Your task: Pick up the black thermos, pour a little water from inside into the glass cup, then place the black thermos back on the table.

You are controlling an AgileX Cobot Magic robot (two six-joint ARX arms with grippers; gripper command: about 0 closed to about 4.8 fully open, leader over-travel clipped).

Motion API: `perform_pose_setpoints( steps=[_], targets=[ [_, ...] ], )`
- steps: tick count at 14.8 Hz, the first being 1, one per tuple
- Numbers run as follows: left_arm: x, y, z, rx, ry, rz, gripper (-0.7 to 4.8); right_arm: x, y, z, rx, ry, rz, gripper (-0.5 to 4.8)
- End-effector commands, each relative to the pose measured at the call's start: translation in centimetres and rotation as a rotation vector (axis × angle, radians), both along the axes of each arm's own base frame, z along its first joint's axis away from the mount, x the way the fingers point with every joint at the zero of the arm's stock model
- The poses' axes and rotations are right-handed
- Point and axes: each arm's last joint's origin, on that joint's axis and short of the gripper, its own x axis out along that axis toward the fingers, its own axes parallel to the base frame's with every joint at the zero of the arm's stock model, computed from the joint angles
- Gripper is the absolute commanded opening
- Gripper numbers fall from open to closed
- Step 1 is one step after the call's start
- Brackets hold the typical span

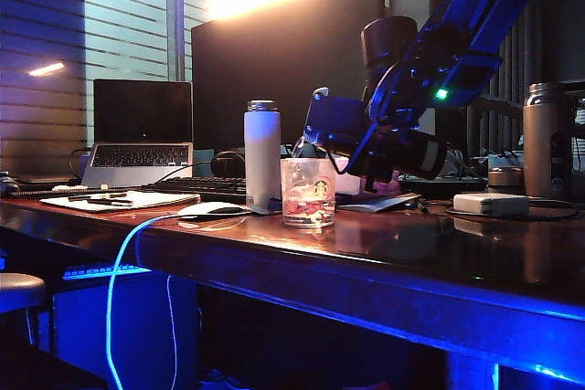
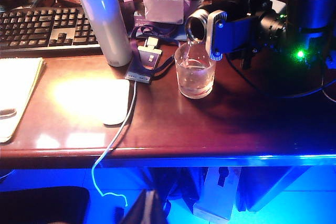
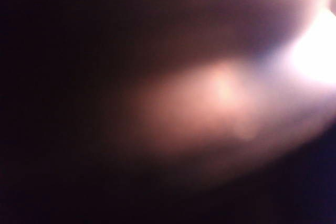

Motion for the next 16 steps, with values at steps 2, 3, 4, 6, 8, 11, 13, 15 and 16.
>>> perform_pose_setpoints(
  steps=[2, 3, 4, 6, 8, 11, 13, 15, 16],
  targets=[
    [-0.13, -0.02, 0.34, -0.006, -0.019, -0.003, -0.05, 0.19, -0.26, 1.81, 0.031, -0.093, -0.013, 0.10],
    [-0.13, -0.02, 0.34, -0.006, -0.019, -0.003, -0.05, 0.20, -0.31, 1.80, 0.031, -0.093, -0.014, 0.10],
    [-0.13, -0.02, 0.34, -0.006, -0.019, -0.003, -0.05, 0.21, -0.31, 1.80, 0.031, -0.092, -0.013, 0.10],
    [-0.13, -0.02, 0.34, -0.006, -0.019, -0.003, -0.05, 0.20, -0.30, 1.75, 0.029, -0.087, -0.009, 0.10],
    [-0.13, -0.02, 0.34, -0.006, -0.019, -0.003, -0.05, 0.20, -0.32, 1.62, 0.023, -0.074, -0.010, 0.10],
    [-0.13, -0.02, 0.34, -0.006, -0.019, -0.003, -0.05, 0.20, -0.32, 1.60, 0.005, -0.072, -0.008, 0.10],
    [-0.13, -0.02, 0.34, -0.006, -0.019, -0.003, -0.05, 0.20, -0.32, 1.60, 0.005, -0.072, -0.008, 0.10],
    [-0.13, -0.02, 0.34, -0.006, -0.019, -0.003, -0.05, 0.20, -0.30, 1.60, 0.035, -0.072, -0.002, 0.10],
    [-0.13, -0.02, 0.34, -0.006, -0.019, -0.003, -0.05, 0.20, -0.28, 1.60, 0.060, -0.072, -0.001, 0.10]
  ],
)
